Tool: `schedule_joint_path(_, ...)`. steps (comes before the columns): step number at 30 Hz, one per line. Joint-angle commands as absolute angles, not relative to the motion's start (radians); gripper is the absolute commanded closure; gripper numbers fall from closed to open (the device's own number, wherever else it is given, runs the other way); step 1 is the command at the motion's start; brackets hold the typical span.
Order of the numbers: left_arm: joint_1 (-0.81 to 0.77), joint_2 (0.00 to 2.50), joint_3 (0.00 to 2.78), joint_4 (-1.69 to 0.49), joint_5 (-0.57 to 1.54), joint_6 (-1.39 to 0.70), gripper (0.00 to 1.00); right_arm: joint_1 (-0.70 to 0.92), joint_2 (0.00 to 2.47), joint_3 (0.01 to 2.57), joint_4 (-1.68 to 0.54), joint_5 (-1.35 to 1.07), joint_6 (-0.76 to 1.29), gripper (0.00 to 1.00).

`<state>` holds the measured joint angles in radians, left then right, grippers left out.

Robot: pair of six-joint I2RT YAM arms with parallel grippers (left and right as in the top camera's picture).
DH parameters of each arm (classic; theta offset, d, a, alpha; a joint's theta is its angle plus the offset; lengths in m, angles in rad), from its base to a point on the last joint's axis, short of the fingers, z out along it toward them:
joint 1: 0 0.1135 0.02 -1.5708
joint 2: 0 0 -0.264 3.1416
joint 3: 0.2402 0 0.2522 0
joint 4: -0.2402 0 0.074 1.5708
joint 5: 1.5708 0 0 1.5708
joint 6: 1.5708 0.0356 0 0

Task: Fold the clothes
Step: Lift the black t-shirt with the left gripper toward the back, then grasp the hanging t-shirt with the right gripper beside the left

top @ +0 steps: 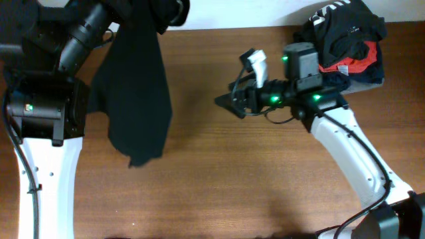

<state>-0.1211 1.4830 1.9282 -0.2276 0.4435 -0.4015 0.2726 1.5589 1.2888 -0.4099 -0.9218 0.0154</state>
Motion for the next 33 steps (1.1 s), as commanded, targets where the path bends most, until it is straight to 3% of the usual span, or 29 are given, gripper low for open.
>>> schedule_joint_path(1, -0.118, 1.487, 1.959, -0.238, 0.35, -0.388, 0.99, 0.33, 1.562, 1.309, -0.377, -0.913, 0.021, 0.19)
schedule_joint_path(7, -0.121, 1.531, 1.959, -0.274, 0.241, -0.391, 0.99, 0.39, 1.56, 1.309, -0.344, -0.788, 0.068, 0.21)
schedule_joint_path(21, -0.263, 1.585, 1.959, -0.252, -0.261, -0.575, 0.99, 0.664, 1.59, 1.309, -0.216, -0.139, 0.172, 0.18)
schedule_joint_path(33, -0.327, 1.584, 1.959, -0.218, -0.295, -0.575, 0.99, 0.726, 1.781, 1.309, 0.044, -0.033, 0.298, 0.19)
